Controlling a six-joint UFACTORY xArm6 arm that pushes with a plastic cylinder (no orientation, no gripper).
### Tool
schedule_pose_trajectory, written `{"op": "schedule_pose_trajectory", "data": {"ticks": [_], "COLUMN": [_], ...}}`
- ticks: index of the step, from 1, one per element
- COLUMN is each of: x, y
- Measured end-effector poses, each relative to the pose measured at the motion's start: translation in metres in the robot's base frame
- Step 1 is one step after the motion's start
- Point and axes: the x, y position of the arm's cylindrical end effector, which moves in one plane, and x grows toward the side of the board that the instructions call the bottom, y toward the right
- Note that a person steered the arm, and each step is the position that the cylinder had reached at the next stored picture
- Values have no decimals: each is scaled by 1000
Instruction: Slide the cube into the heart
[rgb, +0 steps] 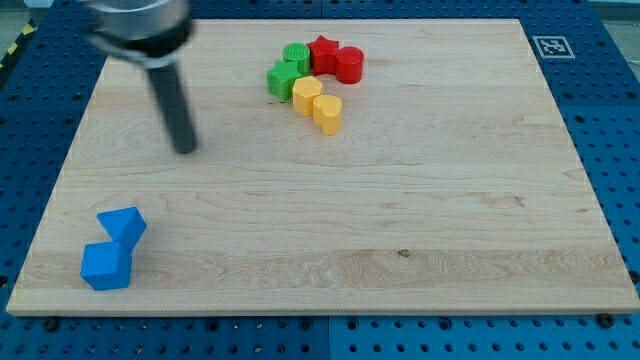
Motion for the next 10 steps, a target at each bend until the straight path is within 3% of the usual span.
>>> {"op": "schedule_pose_trajectory", "data": {"ticks": [1, 3, 4, 7, 10], "x": [40, 173, 173, 105, 20], "y": [-74, -61, -16, 57, 65]}}
